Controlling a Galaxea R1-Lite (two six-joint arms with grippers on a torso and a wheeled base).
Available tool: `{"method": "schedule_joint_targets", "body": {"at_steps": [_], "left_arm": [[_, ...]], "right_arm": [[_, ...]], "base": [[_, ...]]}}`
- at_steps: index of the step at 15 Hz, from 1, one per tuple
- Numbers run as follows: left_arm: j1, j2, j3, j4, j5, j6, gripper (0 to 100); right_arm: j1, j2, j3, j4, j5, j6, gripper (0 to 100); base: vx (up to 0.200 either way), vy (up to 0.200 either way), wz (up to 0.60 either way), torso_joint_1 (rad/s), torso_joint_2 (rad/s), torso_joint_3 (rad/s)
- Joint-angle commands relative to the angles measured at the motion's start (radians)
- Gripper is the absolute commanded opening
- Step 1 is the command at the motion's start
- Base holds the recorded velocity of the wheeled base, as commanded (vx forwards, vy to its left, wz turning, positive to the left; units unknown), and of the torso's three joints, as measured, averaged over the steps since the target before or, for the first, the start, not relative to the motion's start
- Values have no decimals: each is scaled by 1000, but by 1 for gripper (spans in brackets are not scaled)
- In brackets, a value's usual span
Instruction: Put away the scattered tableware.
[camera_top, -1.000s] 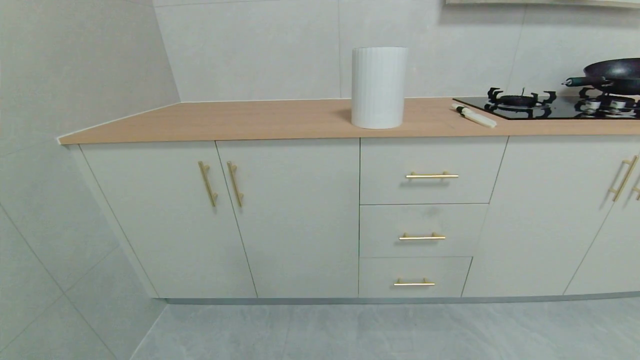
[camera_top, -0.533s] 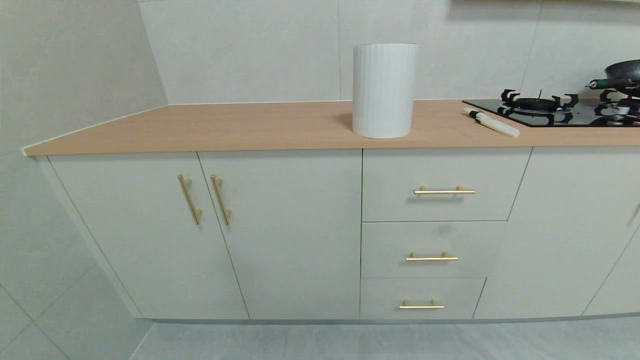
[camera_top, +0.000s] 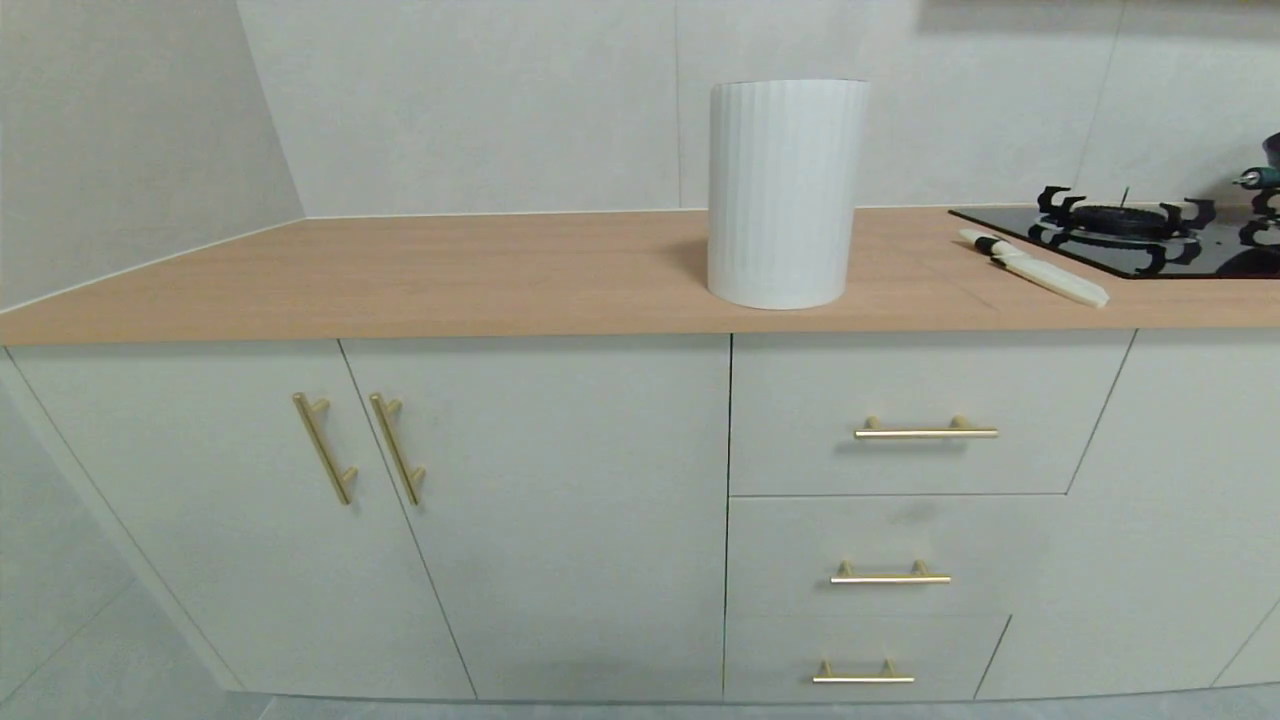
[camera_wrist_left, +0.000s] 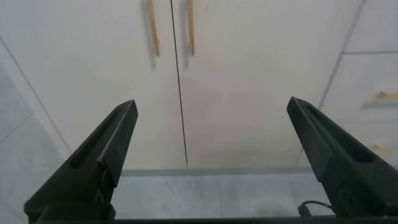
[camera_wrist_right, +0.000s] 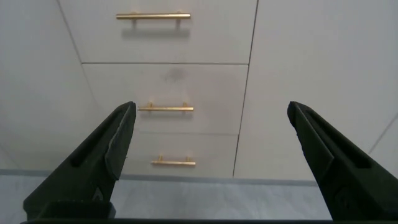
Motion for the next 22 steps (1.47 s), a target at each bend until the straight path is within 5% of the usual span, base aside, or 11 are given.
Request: {"method": "schedule_joint_targets", "body": {"at_steps": [1,6,12,22], "left_arm": [[0,0,0,0,0,0,100],[0,0,0,0,0,0,100],[0,0,0,0,0,2,100],[0,0,0,0,0,0,100]], "right_arm": [[0,3,0,0,1,0,100],[0,3,0,0,1,0,100],[0,3,0,0,1,0,100],[0,3,0,0,1,0,100]], "base": [[200,0,0,2,2,-2],[200,0,0,3,2,1],[0,0,0,0,0,0],[0,-140,0,2,3,2]]}}
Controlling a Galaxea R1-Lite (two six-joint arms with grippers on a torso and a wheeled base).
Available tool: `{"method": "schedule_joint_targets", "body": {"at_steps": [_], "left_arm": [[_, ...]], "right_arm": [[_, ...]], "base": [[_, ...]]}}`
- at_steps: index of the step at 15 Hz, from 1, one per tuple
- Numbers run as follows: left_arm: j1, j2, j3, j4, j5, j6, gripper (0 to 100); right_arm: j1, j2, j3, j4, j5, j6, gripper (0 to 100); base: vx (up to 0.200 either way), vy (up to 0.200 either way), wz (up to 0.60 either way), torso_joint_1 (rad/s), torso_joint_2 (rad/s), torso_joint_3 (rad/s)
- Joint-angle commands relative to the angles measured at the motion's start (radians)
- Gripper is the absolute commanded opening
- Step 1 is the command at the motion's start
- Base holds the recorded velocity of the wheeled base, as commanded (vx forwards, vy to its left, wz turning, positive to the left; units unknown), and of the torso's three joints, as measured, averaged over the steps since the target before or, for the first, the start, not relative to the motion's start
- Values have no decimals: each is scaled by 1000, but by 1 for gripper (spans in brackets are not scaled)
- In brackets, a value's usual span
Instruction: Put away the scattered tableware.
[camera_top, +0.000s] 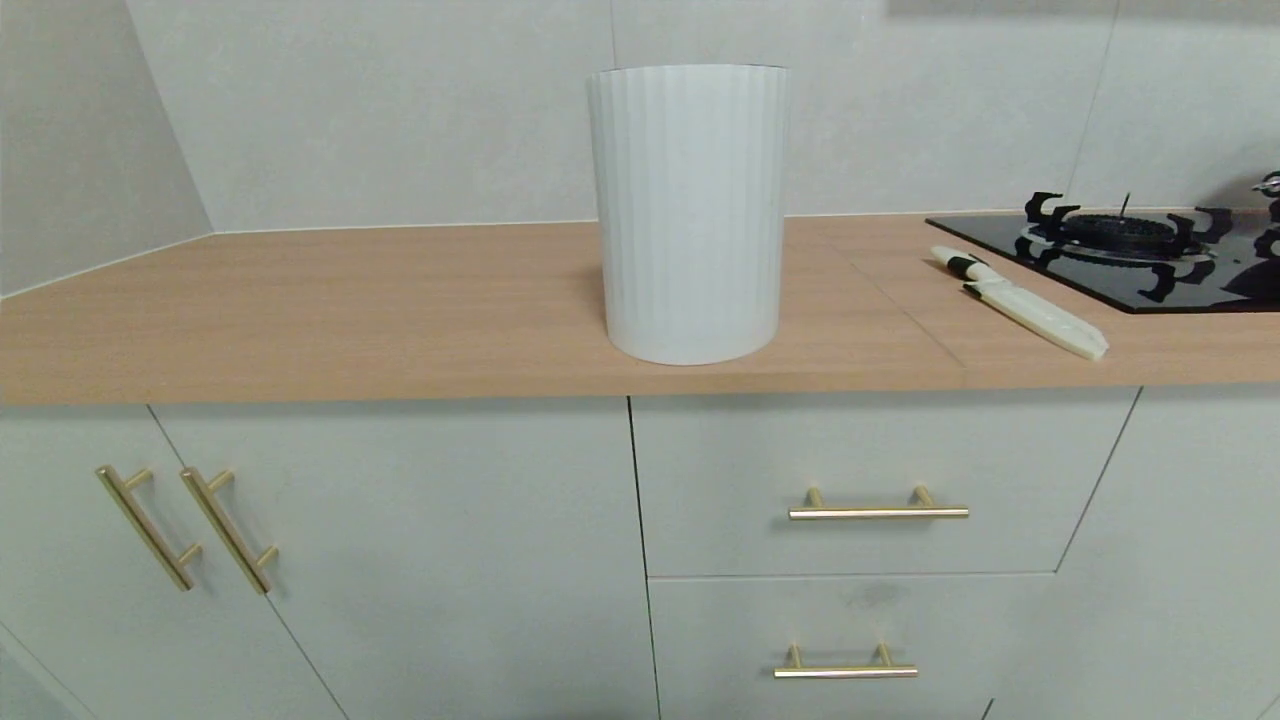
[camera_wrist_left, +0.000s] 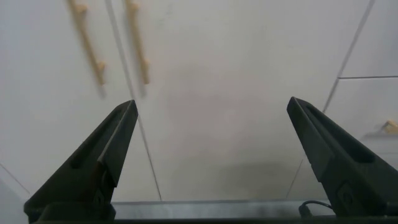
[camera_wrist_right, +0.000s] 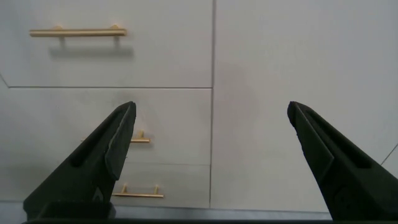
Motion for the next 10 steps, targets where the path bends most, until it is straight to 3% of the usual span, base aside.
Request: {"method": "schedule_joint_targets", "body": {"at_steps": [1,10], "left_arm": [[-1,0,0,0,0,-1,100],[-1,0,0,0,0,1,100]], "right_arm": [[0,1,0,0,1,-1,100],[0,1,0,0,2,-4,100]], "base": [[0,0,0,0,0,0],[0,0,0,0,0,0]]}}
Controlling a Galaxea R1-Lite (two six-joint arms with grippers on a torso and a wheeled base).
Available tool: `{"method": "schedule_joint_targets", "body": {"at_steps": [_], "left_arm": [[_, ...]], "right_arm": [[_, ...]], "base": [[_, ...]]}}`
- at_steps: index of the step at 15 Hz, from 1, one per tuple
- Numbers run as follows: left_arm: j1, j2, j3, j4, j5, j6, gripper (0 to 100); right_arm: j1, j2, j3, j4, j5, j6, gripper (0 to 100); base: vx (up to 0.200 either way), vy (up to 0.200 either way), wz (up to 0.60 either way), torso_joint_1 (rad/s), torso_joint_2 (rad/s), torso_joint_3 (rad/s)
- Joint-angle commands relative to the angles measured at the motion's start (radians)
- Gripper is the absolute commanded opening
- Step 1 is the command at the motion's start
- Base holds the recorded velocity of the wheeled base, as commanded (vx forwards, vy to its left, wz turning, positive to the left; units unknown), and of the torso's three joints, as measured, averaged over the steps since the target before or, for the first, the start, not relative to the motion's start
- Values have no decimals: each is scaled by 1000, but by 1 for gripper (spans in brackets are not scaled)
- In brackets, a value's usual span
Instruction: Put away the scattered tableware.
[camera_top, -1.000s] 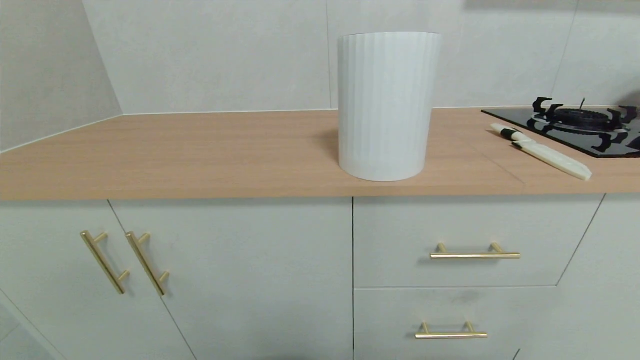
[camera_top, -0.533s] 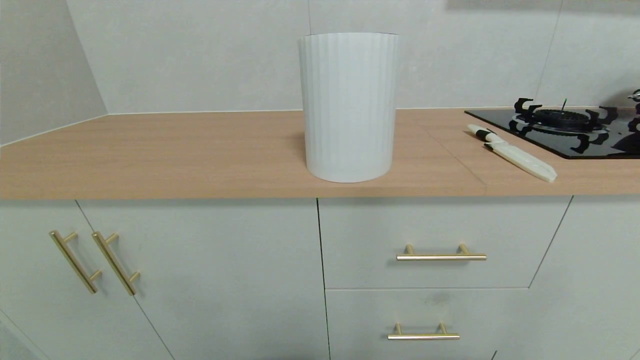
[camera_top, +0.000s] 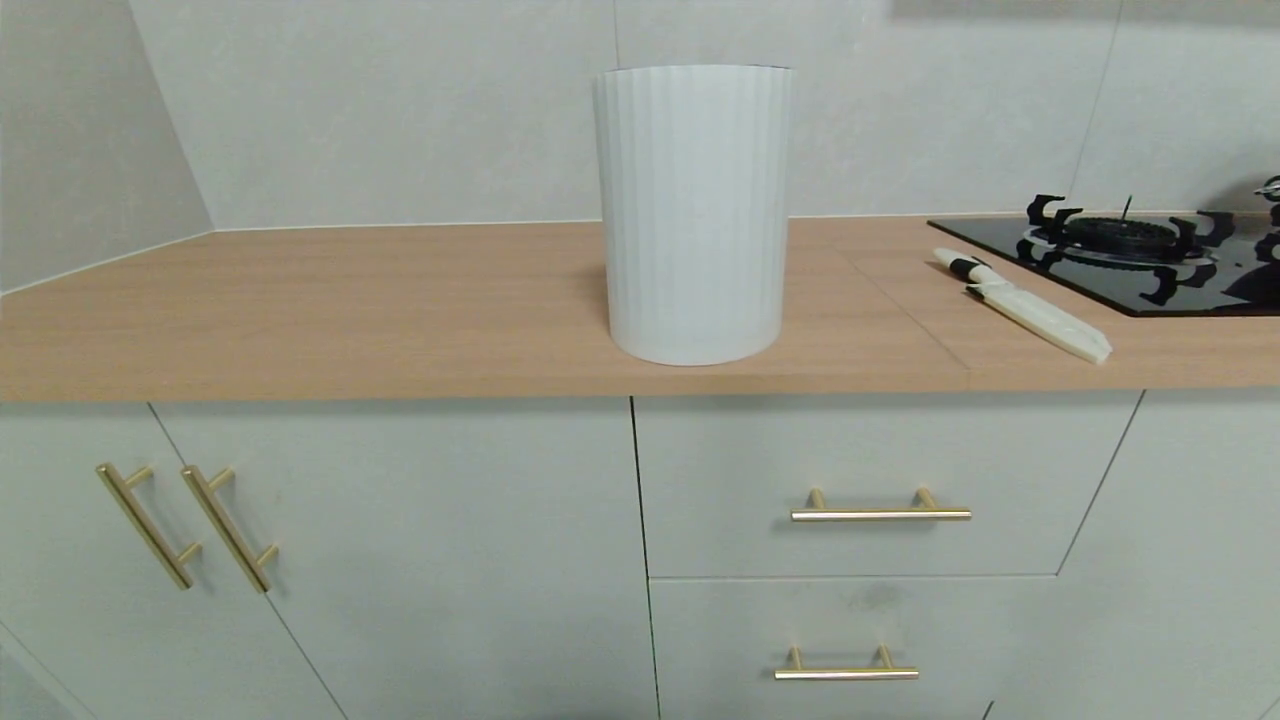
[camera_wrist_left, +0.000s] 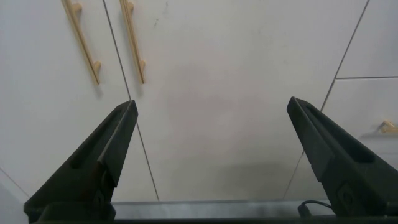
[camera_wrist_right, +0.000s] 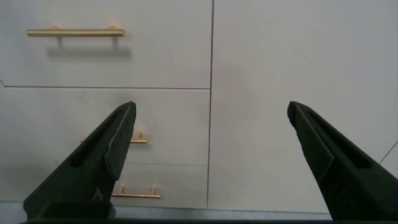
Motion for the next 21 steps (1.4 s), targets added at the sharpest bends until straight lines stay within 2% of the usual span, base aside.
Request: {"method": "schedule_joint_targets", "body": {"at_steps": [1,6,21], "left_arm": [[0,0,0,0,0,0,100],[0,0,0,0,0,0,100],[0,0,0,0,0,0,100]], "right_arm": [[0,1,0,0,1,0,100],[0,1,0,0,1,0,100],[0,1,0,0,1,0,100]], "base": [[0,0,0,0,0,0],[0,0,0,39,-185,-191],[0,0,0,191,-488,-286]]}}
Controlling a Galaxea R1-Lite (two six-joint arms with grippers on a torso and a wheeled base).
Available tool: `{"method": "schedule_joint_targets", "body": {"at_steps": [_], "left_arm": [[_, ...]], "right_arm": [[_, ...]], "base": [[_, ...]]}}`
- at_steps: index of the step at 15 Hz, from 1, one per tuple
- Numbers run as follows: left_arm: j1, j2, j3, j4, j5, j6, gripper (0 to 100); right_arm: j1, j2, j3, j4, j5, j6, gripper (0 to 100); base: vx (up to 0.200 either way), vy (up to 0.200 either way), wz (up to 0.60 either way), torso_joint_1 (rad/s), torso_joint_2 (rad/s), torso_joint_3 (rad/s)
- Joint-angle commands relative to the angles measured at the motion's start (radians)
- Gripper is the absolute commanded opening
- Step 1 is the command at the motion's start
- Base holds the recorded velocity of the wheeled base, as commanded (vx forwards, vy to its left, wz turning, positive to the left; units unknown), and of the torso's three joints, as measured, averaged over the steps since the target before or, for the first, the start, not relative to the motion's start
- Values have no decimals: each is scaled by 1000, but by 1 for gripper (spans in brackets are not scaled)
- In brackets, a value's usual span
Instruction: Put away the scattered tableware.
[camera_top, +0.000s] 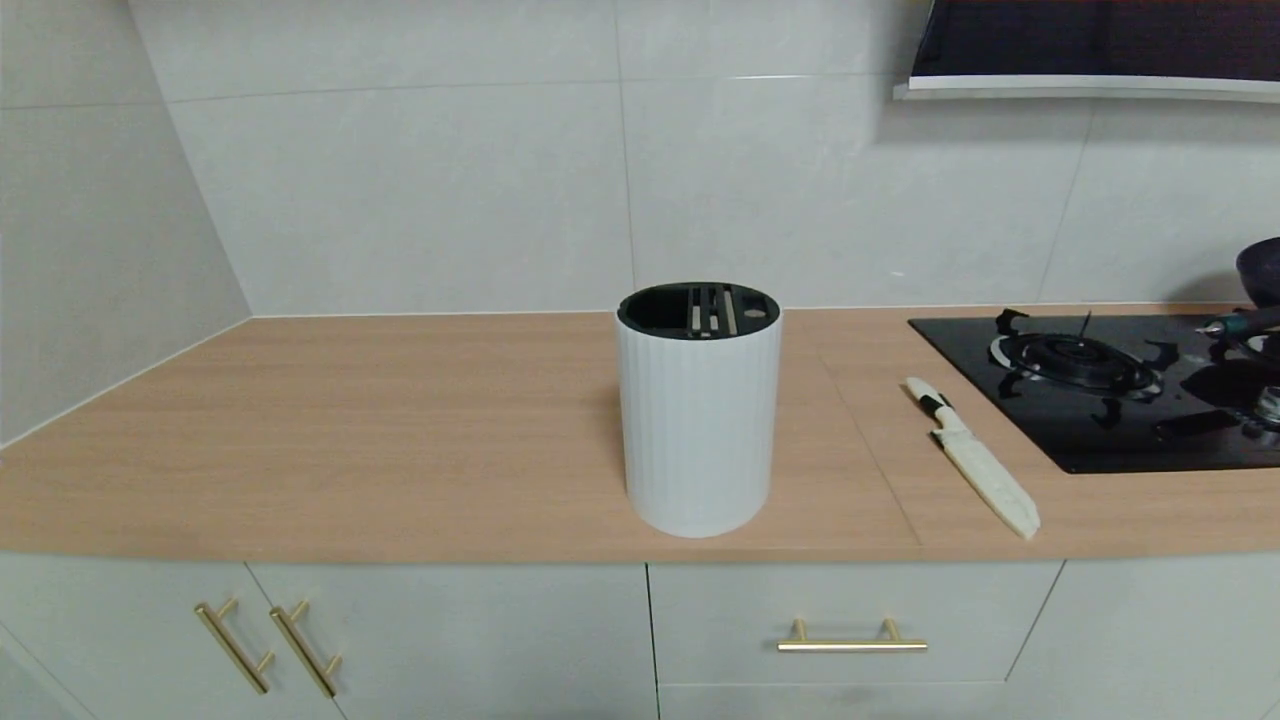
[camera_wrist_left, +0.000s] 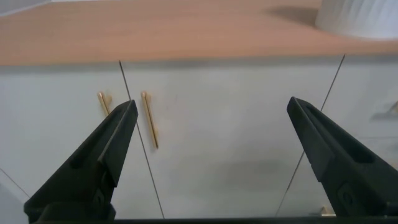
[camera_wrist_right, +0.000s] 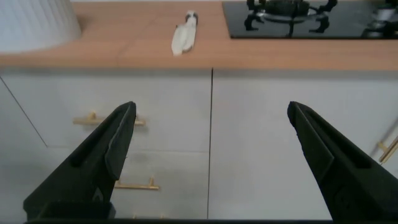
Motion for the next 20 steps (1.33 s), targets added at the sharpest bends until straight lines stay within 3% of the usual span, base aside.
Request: {"method": "schedule_joint_targets", "body": {"at_steps": [1,20], "left_arm": [[0,0,0,0,0,0,100],[0,0,0,0,0,0,100]], "right_arm": [[0,1,0,0,0,0,100],[0,1,0,0,-1,1,100]], "base": [[0,0,0,217,-496,-276],[0,0,0,243,-516,-275]]}}
